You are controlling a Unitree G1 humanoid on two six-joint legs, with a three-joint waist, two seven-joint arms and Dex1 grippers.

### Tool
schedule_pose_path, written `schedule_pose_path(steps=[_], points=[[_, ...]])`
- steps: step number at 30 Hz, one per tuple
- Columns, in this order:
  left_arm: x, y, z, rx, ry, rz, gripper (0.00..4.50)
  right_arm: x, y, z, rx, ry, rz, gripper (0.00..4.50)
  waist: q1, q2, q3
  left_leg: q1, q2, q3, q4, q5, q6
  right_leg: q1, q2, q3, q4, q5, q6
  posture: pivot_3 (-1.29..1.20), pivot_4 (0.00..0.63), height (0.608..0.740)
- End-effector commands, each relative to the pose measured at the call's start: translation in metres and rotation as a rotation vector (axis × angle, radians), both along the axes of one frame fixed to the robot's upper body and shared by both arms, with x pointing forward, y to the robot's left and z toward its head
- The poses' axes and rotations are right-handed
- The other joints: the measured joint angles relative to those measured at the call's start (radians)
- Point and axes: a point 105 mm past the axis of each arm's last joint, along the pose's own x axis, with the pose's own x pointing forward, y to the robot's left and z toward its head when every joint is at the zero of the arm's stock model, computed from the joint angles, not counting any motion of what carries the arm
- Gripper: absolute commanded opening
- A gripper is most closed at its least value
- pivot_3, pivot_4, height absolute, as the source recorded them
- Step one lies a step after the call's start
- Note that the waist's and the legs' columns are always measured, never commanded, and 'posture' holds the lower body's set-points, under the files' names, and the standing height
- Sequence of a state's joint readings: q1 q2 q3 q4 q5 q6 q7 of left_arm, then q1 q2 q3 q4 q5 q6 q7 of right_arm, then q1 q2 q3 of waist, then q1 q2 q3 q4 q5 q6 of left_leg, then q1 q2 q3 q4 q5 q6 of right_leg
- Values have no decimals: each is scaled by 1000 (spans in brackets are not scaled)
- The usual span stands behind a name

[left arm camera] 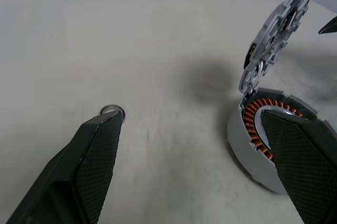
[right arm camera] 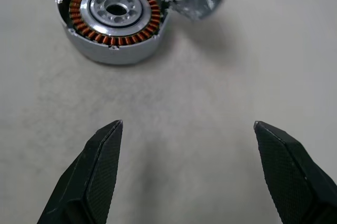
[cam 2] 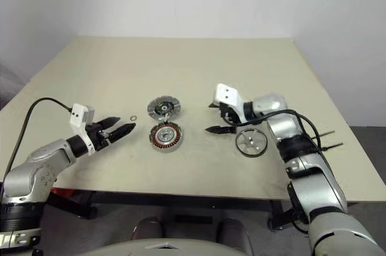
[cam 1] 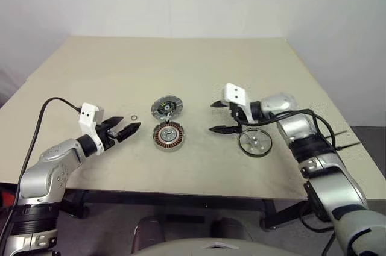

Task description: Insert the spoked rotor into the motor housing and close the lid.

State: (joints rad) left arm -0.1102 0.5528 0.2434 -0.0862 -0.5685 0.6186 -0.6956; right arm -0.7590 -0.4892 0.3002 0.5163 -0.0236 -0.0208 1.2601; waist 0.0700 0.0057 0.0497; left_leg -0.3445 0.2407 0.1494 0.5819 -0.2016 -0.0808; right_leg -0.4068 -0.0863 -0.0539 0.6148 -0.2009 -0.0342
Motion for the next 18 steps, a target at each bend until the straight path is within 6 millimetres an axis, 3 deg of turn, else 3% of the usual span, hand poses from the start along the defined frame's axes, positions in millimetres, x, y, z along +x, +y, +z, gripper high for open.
schedule_pose_path(steps=[1, 6, 13, 18], points=[[5, -1, 12, 10, -52, -10, 4469, 3, 20, 20, -61, -127, 138, 4500, 0, 0, 0, 0, 0, 0, 0, 0, 0, 0, 0, 0, 0, 0, 0, 0, 0, 740], [5, 1, 13, 10, -59, -2, 4469, -8, 37, 28, -142, -192, 335, 4500, 1, 0, 0, -1, 0, 0, 0, 0, 0, 0, 0, 0, 0, -1, -1, 0, 0, 740], [3, 2, 11, 7, -54, 6, 4469, -24, 47, 9, -296, -235, 543, 4500, -1, -1, 0, -1, 0, 0, 1, 0, 1, 0, 0, 0, 1, -1, -2, 0, 0, 740], [5, 1, 11, 7, -56, 5, 4469, -22, 69, 3, -351, -287, 617, 4500, -6, -1, 0, 1, 1, 0, 1, 0, 0, -1, 0, 0, 5, -1, -2, 0, 0, 740]])
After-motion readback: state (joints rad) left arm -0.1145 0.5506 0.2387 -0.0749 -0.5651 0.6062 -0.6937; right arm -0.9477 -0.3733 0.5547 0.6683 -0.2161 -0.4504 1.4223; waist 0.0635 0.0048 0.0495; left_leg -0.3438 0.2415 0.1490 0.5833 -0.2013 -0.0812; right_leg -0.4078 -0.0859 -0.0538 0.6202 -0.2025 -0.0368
